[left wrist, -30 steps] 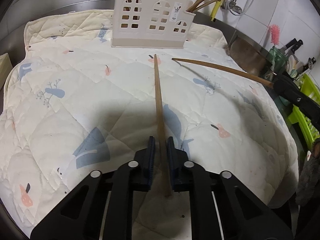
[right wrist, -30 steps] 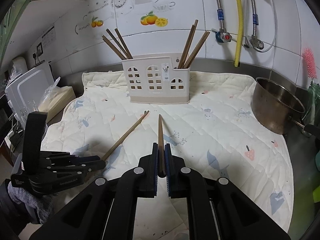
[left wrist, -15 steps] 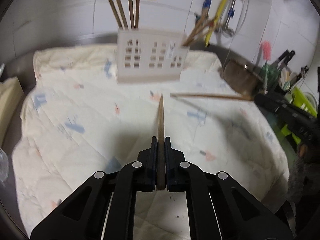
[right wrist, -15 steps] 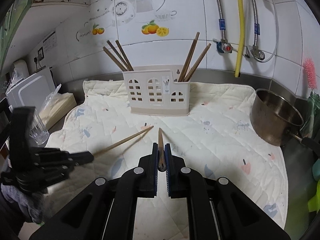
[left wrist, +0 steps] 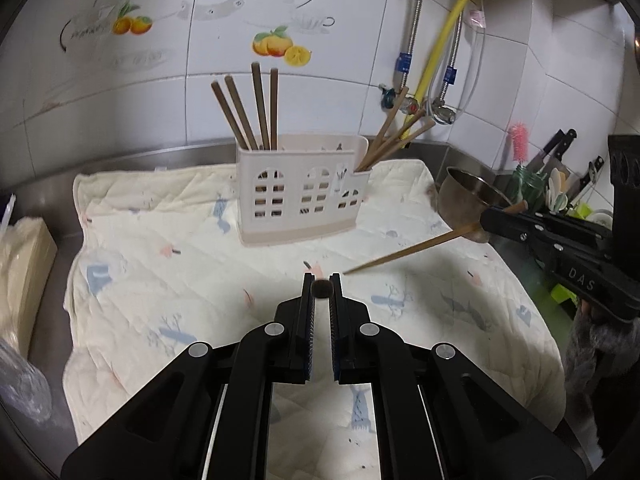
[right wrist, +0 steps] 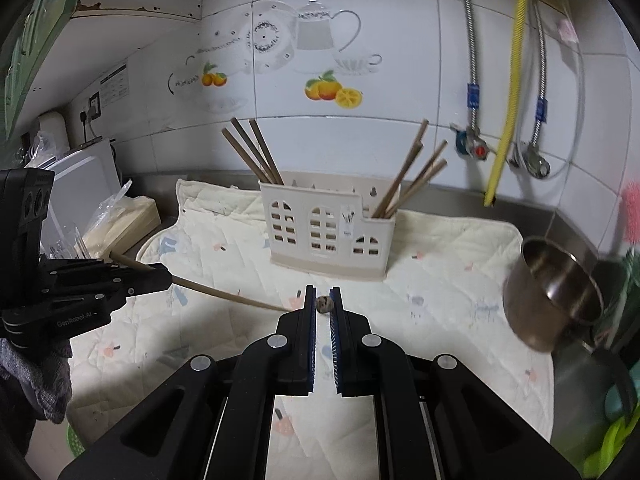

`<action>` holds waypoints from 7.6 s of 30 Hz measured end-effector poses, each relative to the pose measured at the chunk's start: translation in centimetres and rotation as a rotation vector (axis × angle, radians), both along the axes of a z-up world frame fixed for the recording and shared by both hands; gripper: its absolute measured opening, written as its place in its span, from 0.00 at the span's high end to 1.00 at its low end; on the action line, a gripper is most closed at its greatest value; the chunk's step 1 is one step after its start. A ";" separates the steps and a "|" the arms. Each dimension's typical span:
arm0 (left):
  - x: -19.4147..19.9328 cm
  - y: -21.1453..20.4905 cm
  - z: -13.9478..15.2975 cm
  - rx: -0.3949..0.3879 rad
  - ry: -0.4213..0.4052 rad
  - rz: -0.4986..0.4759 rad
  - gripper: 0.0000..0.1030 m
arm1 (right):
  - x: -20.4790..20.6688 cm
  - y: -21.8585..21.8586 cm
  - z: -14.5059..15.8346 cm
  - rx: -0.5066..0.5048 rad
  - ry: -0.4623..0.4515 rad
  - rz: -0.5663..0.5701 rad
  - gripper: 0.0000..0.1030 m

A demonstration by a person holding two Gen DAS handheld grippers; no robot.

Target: Organize utensils

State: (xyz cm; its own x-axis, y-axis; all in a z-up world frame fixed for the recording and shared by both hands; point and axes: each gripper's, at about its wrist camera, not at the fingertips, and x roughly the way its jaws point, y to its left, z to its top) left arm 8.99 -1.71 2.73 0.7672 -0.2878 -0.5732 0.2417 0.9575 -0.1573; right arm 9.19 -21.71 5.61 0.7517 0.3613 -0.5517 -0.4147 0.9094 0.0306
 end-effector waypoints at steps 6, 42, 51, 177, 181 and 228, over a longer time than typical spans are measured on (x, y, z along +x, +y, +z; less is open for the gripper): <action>1.3 -0.2 2.1 0.004 -0.028 -0.033 0.95 | 2.3 0.1 2.1 -0.015 0.005 0.011 0.94; 14.2 0.5 10.9 0.161 -0.065 0.046 0.95 | 15.0 1.7 15.3 0.011 -0.185 -0.025 0.94; 16.2 1.2 10.1 0.152 -0.005 0.055 0.94 | 18.0 1.8 12.1 0.020 -0.110 -0.046 0.94; -6.5 5.2 1.4 0.073 -0.086 0.287 0.05 | -4.0 -0.4 0.2 0.043 -0.003 -0.194 0.07; -6.4 5.3 1.2 0.073 -0.077 0.285 0.05 | -3.9 -0.2 0.1 0.038 0.000 -0.193 0.07; -6.1 5.1 0.3 0.083 -0.043 0.273 0.05 | -3.8 0.6 -0.5 0.033 0.017 -0.182 0.07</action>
